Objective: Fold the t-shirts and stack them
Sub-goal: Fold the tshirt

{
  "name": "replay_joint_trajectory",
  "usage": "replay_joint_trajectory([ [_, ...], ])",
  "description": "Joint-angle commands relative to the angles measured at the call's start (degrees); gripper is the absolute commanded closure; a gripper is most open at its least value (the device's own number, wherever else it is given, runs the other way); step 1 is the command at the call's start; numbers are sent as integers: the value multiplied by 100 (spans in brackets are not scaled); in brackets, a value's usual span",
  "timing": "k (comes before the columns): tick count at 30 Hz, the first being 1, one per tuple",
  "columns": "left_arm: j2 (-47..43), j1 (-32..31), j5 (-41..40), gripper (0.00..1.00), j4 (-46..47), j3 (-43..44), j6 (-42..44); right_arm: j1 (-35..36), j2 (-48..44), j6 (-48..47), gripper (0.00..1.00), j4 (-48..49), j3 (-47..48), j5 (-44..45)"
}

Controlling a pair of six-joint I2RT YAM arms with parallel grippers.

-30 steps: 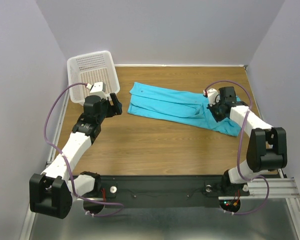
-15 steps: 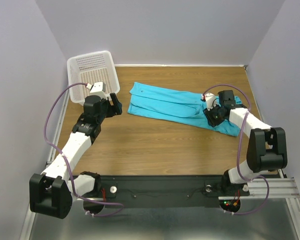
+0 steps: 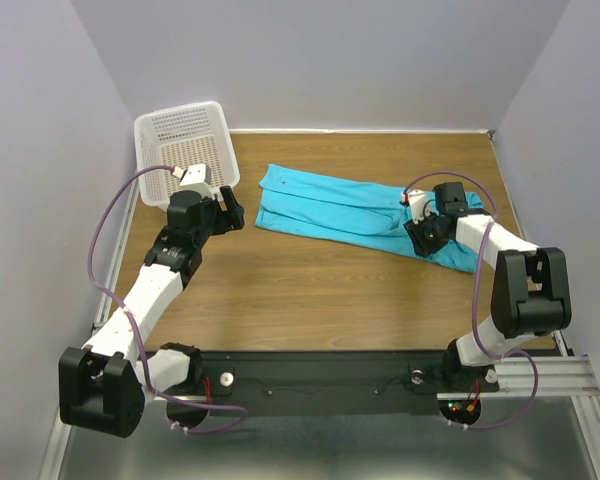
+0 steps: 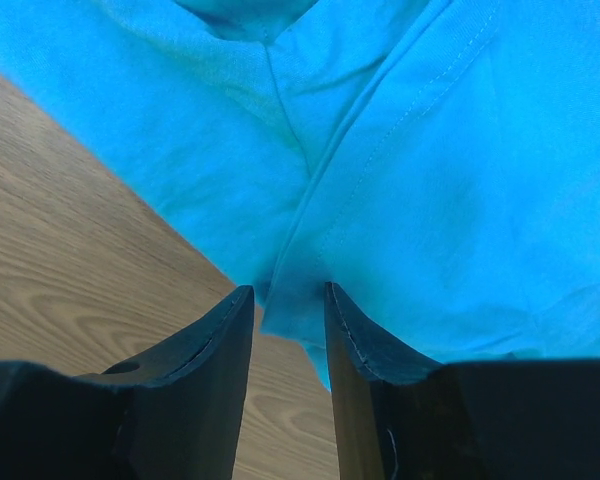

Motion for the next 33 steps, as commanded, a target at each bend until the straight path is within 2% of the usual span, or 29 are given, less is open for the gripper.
replay_joint_trajectory([
  [1, -85, 5, 32, 15, 196, -40, 57, 99, 33, 37, 60, 79, -87, 10],
  [5, -85, -4, 41, 14, 196, -40, 57, 108, 104, 37, 62, 123, -140, 159],
  [9, -85, -4, 24, 14, 196, -49, 65, 117, 60, 55, 75, 158, -105, 247],
  [12, -85, -4, 32, 14, 196, -40, 66, 117, -71, 46, 80, 158, -52, 343],
  [25, -68, -4, 24, 14, 196, -40, 74, 99, -345, 11, 94, 185, 475, 722],
  [29, -76, -4, 24, 14, 188, -40, 83, 82, -248, 90, 99, 377, 625, 985],
  [33, -94, -4, 24, 15, 188, -40, 83, 3, -213, 169, 99, 659, 730, 1501],
])
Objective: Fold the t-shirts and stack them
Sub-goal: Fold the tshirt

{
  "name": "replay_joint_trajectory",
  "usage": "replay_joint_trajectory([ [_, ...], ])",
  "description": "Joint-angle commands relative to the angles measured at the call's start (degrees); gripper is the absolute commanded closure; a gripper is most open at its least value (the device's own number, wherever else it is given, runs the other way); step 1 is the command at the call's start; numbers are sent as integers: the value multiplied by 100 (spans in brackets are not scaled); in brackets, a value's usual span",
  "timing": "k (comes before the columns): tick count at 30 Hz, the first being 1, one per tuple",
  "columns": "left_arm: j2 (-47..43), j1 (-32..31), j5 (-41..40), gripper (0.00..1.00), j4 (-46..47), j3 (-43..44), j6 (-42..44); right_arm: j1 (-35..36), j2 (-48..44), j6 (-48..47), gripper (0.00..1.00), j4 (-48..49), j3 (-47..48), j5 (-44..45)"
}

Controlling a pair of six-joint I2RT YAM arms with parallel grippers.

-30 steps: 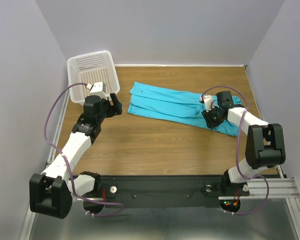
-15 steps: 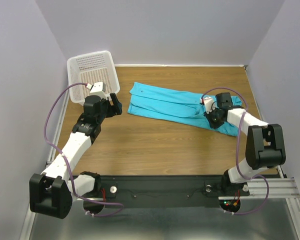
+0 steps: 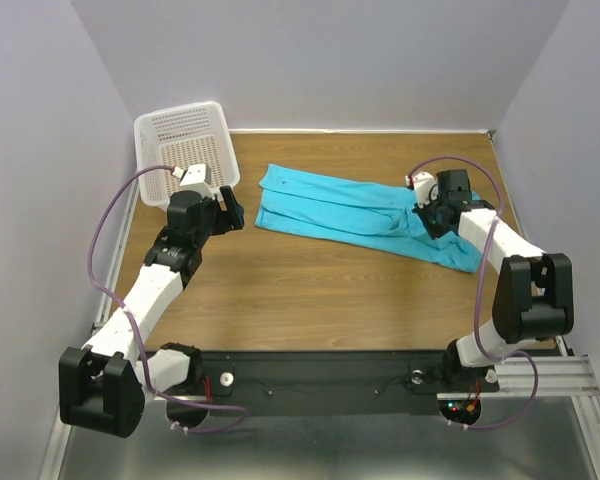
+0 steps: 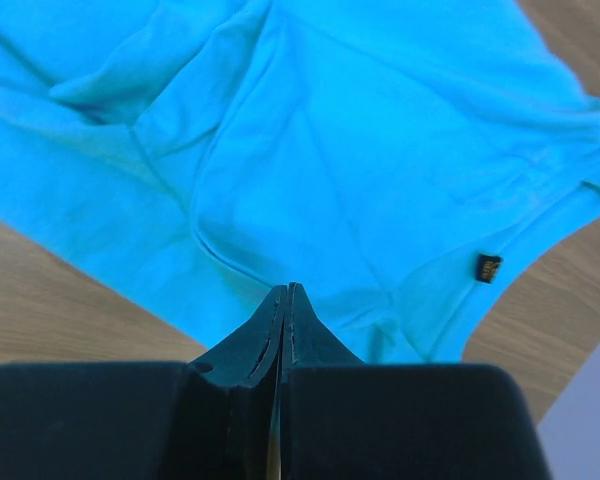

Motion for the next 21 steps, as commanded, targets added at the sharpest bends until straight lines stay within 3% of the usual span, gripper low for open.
replay_joint_trajectory([
  [1, -85, -4, 26, 15, 188, -40, 81, -109, 4, 114, 99, 571, 345, 625],
  [21, -41, 5, 70, 15, 196, -32, 81, -618, 672, 97, 99, 1530, 820, 1434],
])
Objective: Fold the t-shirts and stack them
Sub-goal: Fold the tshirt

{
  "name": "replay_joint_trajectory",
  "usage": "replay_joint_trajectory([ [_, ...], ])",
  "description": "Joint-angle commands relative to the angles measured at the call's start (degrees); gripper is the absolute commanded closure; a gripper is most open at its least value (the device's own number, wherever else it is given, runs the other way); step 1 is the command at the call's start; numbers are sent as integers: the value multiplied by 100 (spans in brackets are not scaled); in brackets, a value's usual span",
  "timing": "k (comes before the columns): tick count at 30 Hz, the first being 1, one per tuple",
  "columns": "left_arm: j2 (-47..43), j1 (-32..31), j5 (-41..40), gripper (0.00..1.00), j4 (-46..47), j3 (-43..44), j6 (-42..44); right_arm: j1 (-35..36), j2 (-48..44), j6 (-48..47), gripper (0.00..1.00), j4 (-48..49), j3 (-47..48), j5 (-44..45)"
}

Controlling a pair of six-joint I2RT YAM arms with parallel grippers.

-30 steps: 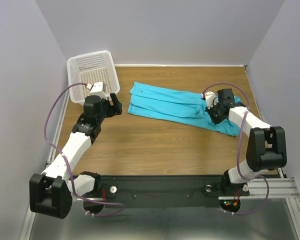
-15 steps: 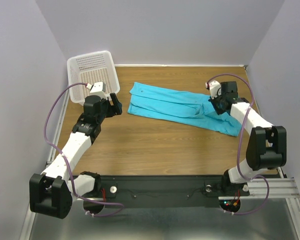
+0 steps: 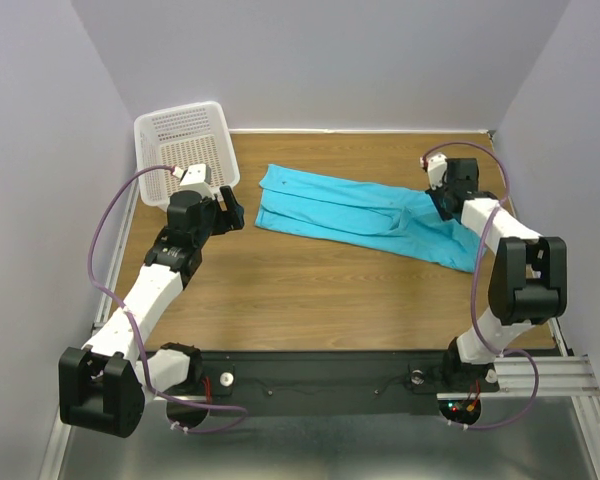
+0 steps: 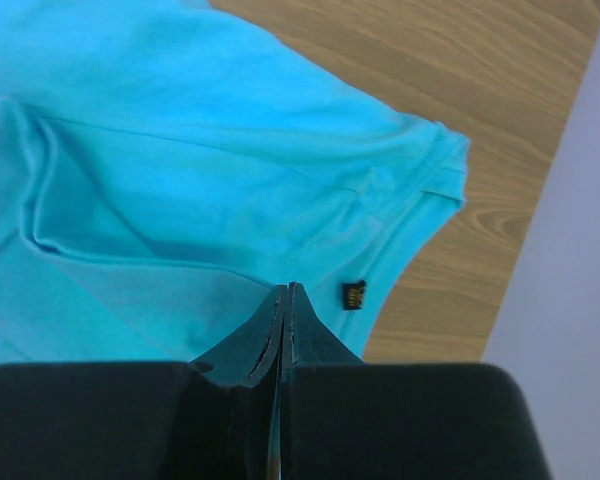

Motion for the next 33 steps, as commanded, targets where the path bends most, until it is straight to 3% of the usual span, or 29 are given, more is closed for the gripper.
replay_joint_trajectory([
  [1, -41, -4, 65, 15, 196, -32, 87, -295, 23, 47, 99, 619, 318, 326],
  [33, 336, -4, 514, 16, 214, 39, 140, -752, 128, 117, 99, 1797, 72, 485],
])
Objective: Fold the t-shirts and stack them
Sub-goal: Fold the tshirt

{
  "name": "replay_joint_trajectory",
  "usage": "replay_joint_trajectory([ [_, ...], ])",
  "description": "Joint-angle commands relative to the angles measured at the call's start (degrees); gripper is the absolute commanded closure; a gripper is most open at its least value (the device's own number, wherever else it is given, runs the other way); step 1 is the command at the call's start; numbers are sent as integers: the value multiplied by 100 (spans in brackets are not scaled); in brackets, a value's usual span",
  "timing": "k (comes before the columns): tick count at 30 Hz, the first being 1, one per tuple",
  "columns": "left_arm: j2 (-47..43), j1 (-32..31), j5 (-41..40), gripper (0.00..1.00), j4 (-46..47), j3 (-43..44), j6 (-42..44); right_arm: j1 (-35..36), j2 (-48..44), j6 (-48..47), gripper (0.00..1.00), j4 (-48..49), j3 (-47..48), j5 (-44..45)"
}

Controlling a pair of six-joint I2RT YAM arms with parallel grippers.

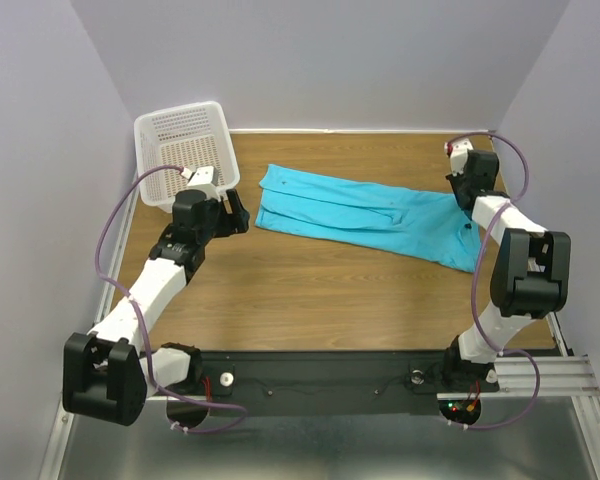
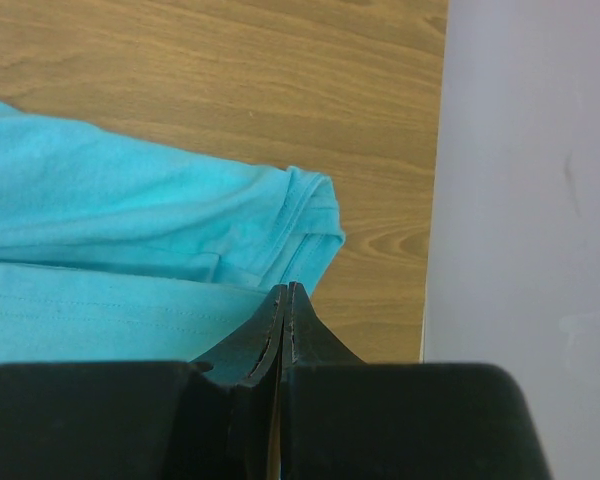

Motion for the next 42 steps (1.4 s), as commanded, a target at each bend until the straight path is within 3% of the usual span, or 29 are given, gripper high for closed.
replay_joint_trajectory([
  [1, 4, -4, 140, 16, 210, 39, 101, -90, -182, 86, 99, 540, -101, 168],
  [14, 198, -4, 271, 17, 210, 109, 171, -257, -24, 104, 100, 716, -321, 142],
  [22, 558, -4, 500, 23, 69, 390, 382, -293, 187, 148, 99, 716, -408, 150],
  [37, 1700, -320, 264, 33, -98, 1145, 558, -345, 442, 297, 99, 742, -409, 115],
  [39, 1937, -504, 114, 34, -98, 1374, 541, -345, 442, 315, 83, 734, -400, 106],
  [40, 2129, -557, -69, 35, -107, 1453, 523, -345, 416, 358, 71, 734, -408, 80],
  [41, 2236, -610, -123, 36, -133, 1645, 479, -354, 311, 376, 49, 734, -426, 63],
  [42, 2333, -689, -176, 39, -203, 1743, 357, -354, 223, 411, 41, 742, -435, 19],
])
